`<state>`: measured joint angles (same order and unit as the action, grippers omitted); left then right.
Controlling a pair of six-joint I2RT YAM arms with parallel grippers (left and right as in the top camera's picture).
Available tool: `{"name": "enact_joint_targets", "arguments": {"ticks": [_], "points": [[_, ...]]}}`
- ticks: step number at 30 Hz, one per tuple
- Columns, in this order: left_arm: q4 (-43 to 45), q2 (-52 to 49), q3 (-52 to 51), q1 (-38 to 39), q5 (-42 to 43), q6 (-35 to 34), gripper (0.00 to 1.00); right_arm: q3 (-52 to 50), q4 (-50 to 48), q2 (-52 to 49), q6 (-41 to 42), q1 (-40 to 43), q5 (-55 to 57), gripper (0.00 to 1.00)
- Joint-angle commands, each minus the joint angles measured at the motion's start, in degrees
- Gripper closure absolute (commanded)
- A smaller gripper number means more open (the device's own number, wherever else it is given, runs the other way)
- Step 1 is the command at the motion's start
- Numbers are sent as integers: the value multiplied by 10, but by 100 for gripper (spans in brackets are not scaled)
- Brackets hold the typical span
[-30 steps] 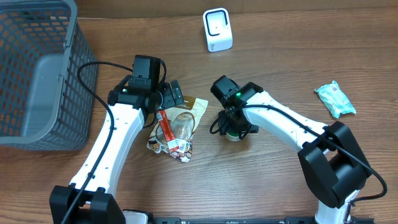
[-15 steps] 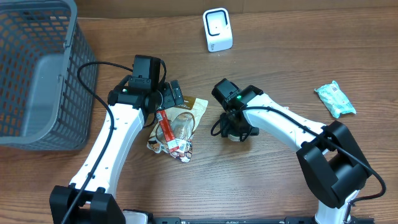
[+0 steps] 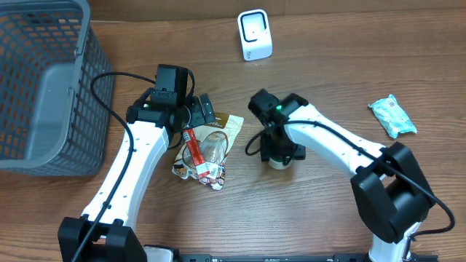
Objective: Scan the item barcode
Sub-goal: 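Lift the jar and tip it sideways with the right gripper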
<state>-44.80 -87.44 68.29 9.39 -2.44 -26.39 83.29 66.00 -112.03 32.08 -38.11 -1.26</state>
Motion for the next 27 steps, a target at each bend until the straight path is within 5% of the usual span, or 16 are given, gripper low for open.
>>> {"name": "enact_joint_targets", "arguments": {"ticks": [1,9,27], "points": [[0,6,10,-1,-7,13,0,41,1,25,11,24,-98,64],[0,6,10,-1,-7,13,0,41,34,27,9,109,-363,91],[0,6,10,-1,-7,13,0,41,139,27,10,157,-531,90]]}}
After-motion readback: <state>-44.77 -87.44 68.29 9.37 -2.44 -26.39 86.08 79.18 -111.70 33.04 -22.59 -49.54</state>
